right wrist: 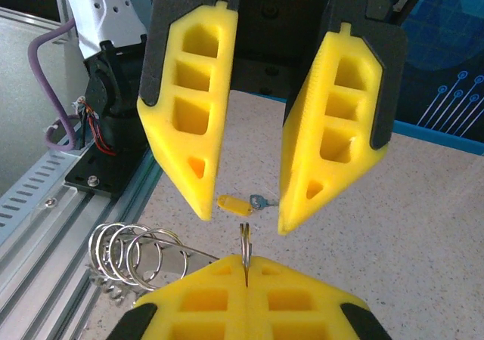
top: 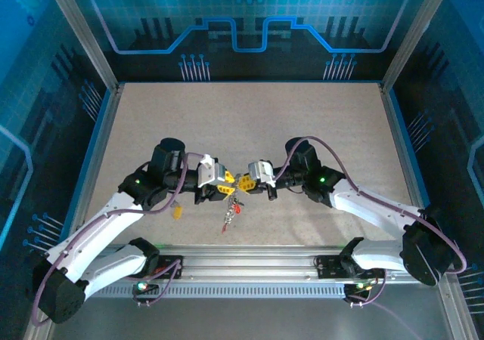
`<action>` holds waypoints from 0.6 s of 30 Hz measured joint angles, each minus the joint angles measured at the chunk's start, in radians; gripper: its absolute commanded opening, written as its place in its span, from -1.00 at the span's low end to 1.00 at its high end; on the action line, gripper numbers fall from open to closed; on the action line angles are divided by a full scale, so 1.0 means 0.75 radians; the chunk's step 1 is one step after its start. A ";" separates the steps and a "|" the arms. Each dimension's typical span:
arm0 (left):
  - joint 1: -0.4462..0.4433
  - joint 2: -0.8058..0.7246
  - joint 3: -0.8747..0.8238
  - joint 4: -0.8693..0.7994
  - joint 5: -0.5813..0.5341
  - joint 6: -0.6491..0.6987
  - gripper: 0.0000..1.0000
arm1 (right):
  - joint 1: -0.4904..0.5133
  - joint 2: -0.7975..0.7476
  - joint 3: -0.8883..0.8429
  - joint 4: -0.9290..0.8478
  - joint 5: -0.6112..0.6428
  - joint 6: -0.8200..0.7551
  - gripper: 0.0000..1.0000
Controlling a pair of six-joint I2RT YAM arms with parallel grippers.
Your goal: Put the keys on the keyring
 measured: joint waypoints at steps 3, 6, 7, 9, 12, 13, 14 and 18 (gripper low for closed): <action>-0.007 0.000 0.000 -0.008 -0.008 0.005 -0.43 | 0.006 0.000 0.000 0.007 0.005 0.001 -1.00; -0.008 0.000 0.000 -0.016 -0.010 0.016 -0.45 | 0.006 0.000 0.000 0.012 0.010 0.001 -1.00; -0.009 0.000 0.000 -0.019 -0.010 0.025 -0.46 | 0.006 0.000 0.000 0.012 0.014 0.002 -1.00; -0.009 0.000 0.000 -0.030 -0.011 0.033 -0.50 | 0.007 0.000 0.000 0.017 0.020 0.006 -1.00; -0.009 0.000 0.000 -0.038 -0.014 0.039 -0.60 | 0.007 0.000 0.000 0.021 0.023 0.008 -1.00; -0.009 0.000 0.000 -0.038 -0.015 0.040 -0.61 | 0.008 0.000 0.000 0.021 0.023 0.010 -1.00; -0.009 0.000 0.000 -0.038 -0.016 0.041 -0.61 | 0.009 0.000 0.000 0.021 0.022 0.010 -1.00; -0.009 -0.001 0.000 -0.038 -0.025 0.041 -0.62 | 0.015 0.000 0.000 0.021 0.023 0.011 -1.00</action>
